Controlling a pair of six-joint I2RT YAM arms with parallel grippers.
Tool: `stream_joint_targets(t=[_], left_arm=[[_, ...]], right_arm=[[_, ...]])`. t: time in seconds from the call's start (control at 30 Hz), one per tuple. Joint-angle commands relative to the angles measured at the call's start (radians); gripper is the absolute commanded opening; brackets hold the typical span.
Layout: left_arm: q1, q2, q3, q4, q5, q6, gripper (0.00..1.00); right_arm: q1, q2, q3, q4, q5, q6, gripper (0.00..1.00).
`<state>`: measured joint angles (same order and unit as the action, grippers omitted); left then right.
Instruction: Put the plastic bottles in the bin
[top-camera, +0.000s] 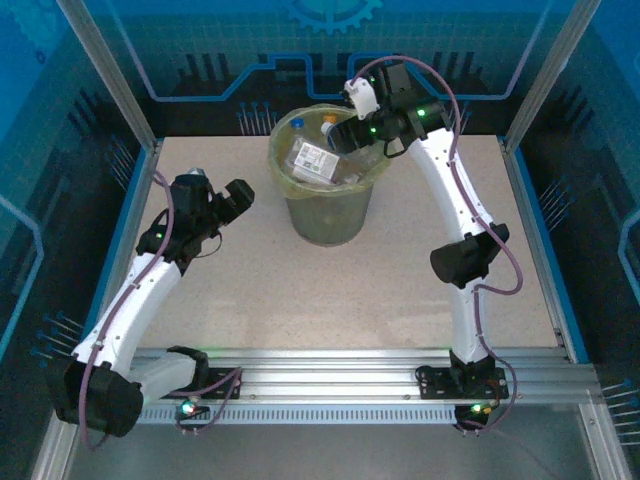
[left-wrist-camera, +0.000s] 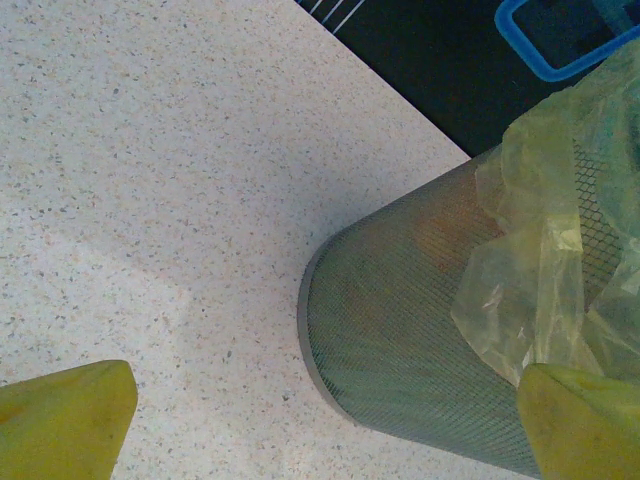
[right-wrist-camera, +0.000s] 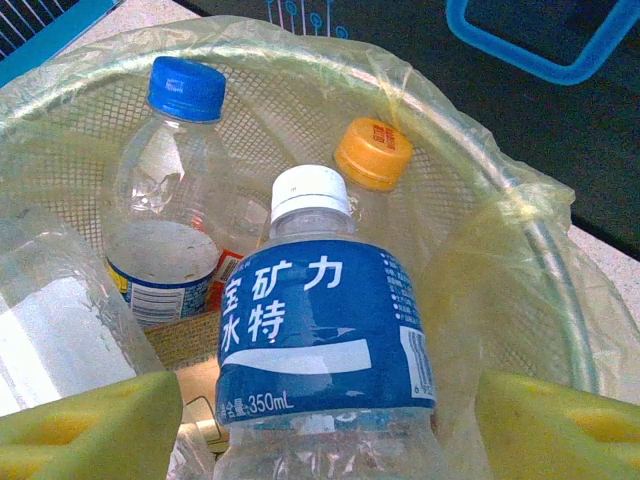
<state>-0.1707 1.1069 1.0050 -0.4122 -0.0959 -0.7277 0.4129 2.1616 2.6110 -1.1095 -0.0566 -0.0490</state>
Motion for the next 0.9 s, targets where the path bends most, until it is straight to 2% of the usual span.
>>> stream_joint_targets(t=[0.0, 0.17, 0.3, 0.5, 0.67, 0.87], left_arm=[[0.010, 0.005, 0.024, 0.004, 0.016, 0.006, 0.99], [0.010, -0.008, 0.030, -0.013, -0.016, 0.030, 0.99], [0.010, -0.038, 0.016, -0.006, -0.049, 0.062, 0.99], [0.011, -0.115, -0.038, 0.024, -0.114, 0.123, 0.99], [0.013, -0.199, -0.121, 0.086, -0.155, 0.200, 0.99], [0.013, -0.292, -0.243, 0.176, -0.223, 0.286, 0.99]], right_arm=[[-0.011, -0.069, 0.028, -0.022, -0.013, 0.020, 0.80], [-0.011, -0.165, -0.011, -0.028, 0.055, 0.048, 0.92], [-0.012, -0.304, -0.162, 0.003, 0.128, 0.088, 1.00], [-0.013, -0.614, -0.610, 0.145, 0.306, 0.178, 1.00], [-0.023, -0.872, -0.979, 0.288, 0.403, 0.226, 1.00], [-0.040, -1.034, -1.249, 0.334, 0.570, 0.267, 1.00]])
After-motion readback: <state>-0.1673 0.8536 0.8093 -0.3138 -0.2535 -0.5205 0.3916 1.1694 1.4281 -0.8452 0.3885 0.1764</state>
